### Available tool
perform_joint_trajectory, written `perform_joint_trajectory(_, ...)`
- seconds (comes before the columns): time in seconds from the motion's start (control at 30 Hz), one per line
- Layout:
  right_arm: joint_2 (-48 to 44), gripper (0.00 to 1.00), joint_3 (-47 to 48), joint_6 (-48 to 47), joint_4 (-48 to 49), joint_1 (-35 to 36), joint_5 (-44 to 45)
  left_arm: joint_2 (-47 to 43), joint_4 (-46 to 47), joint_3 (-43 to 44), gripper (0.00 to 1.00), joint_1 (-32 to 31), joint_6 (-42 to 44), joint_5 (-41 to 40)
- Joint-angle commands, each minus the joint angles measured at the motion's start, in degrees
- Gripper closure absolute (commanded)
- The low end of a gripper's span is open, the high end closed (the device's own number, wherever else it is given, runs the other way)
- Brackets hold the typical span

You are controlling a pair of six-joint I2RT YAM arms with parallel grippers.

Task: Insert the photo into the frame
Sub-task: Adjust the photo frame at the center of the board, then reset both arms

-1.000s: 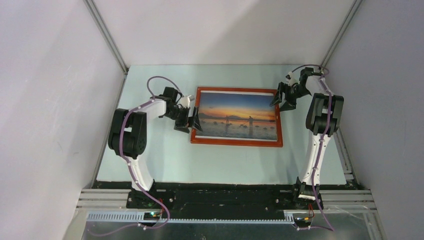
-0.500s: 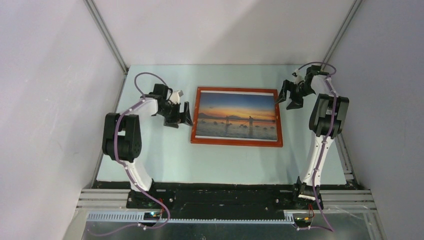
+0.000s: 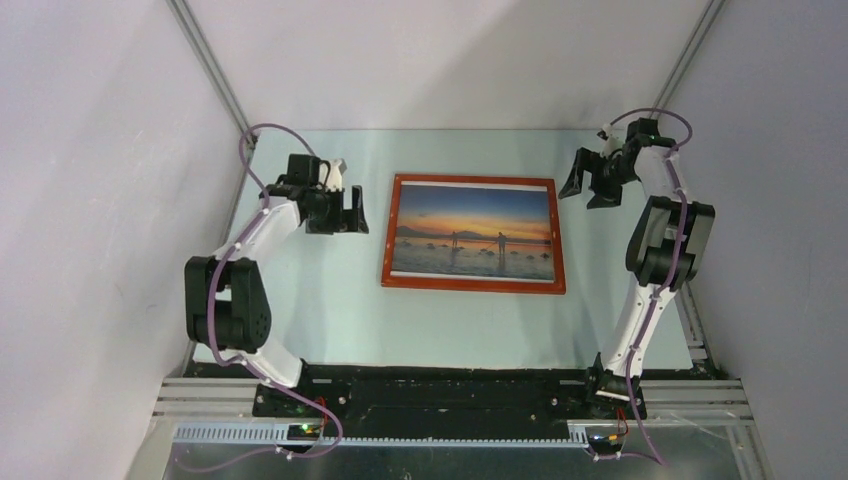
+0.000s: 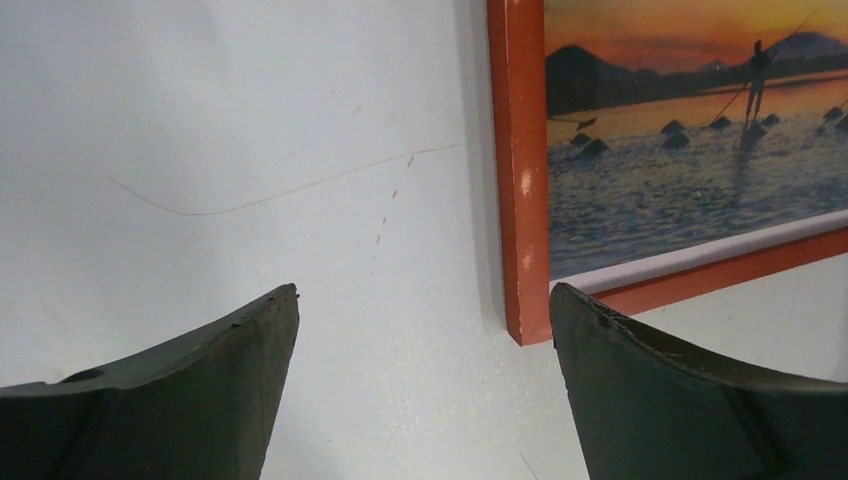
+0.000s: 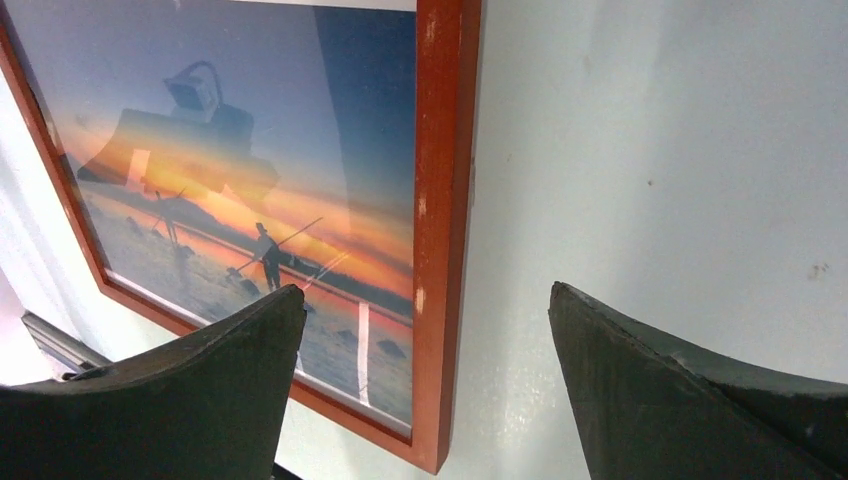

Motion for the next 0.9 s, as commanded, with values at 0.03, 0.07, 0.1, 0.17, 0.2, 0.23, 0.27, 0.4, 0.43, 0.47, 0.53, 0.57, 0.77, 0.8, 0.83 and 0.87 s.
perform_joint_trajectory(0.03,-8.04,0.02,-3.39,-0.81,2.62,-1.55,1.23,-5.37,2.18,3.23,0.0,0.99,1.84,-4.73)
perform_joint_trajectory(0.07,-8.85,0.01,-5.23,-0.73,3.69,-1.79,1.41,-6.37,3.14,2.98,0.0,1.27,2.02,-5.13)
perform_joint_trajectory(0.1,-10.8,0.01,-6.46,-0.62,4.46,-2.28,1.63,-7.65,3.72,2.76,0.0,1.37,2.27,-5.23)
perform_joint_trajectory(0.17,-14.04,0.01,-11.55,-0.49,7.01,-2.9,2.25,-9.99,5.86,1.6,0.0,1.86,2.51,-5.82)
perform_joint_trajectory(0.2,-15.23,0.01,-12.92,-0.48,8.57,-3.08,2.45,-10.98,7.38,0.49,0.0,1.88,2.53,-6.33)
perform_joint_trajectory(0.23,-17.65,0.01,-15.65,-0.43,9.27,-3.5,2.83,-12.98,8.09,-0.06,0.0,2.02,2.68,-6.53)
perform_joint_trajectory(0.27,-18.88,0.01,-17.03,-0.45,10.87,-3.69,3.22,-13.97,9.47,-1.31,0.0,2.0,2.8,-6.9)
perform_joint_trajectory(0.4,-26.57,0.01,-24.76,-0.6,15.45,-4.65,5.17,-20.59,14.38,-5.98,0.0,2.05,3.31,-8.49)
perform_joint_trajectory(0.43,-28.99,0.01,-26.68,-0.62,16.28,-4.84,5.49,-23.01,15.23,-7.74,0.0,2.04,3.3,-9.13)
perform_joint_trajectory(0.47,-30.22,0.0,-27.6,-0.66,16.6,-4.89,5.9,-24.26,17.06,-8.7,0.0,2.06,3.23,-9.47)
perform_joint_trajectory(0.53,-33.91,0.01,-30.06,-0.73,17.74,-5.0,6.4,-27.54,19.36,-11.2,0.0,2.1,2.73,-10.06)
perform_joint_trajectory(0.57,-36.4,0.01,-31.58,-0.78,18.53,-5.01,6.54,-29.36,20.44,-12.45,0.0,2.15,2.27,-10.03)
perform_joint_trajectory(0.77,-47.14,0.01,-36.62,-0.87,19.96,-4.66,7.92,-35.19,23.05,-14.89,0.0,2.12,1.16,-10.51)
perform_joint_trajectory(0.8,-49.73,0.01,-37.66,-1.02,20.31,-4.44,8.14,-36.46,23.26,-15.09,0.0,2.13,1.22,-11.41)
perform_joint_trajectory(0.83,-50.88,0.01,-38.14,-1.36,20.46,-4.25,8.85,-37.14,23.86,-15.6,0.0,2.1,1.23,-11.89)
perform_joint_trajectory(0.87,-53.39,0.01,-39.12,-1.53,20.79,-3.84,9.3,-38.48,24.06,-15.84,0.0,2.08,1.28,-13.08)
